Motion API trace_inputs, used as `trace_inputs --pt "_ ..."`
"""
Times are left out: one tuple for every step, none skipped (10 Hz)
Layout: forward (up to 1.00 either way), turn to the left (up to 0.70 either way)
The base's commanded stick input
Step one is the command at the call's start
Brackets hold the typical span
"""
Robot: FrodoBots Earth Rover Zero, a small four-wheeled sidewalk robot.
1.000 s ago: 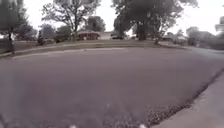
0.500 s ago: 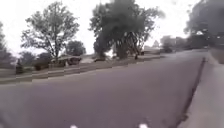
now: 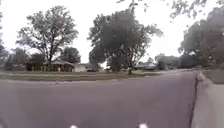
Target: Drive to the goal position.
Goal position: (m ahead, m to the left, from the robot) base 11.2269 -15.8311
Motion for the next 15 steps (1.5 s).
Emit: trace_inputs --pt "0.70 -0.34" --pt "0.70 -0.34" --pt "0.70 -0.34" --pt "0.70 -0.34" --pt "0.70 -0.34" --pt "0.70 -0.34" --pt "0.70 -0.34" --pt "0.70 -0.34" --pt "0.70 -0.34" --pt "0.70 -0.28" --pt "0.70 -0.16" --pt "0.70 -0.17" --pt "0.70 -0.17" --pt "0.70 0.00" --pt "0.70 0.00"
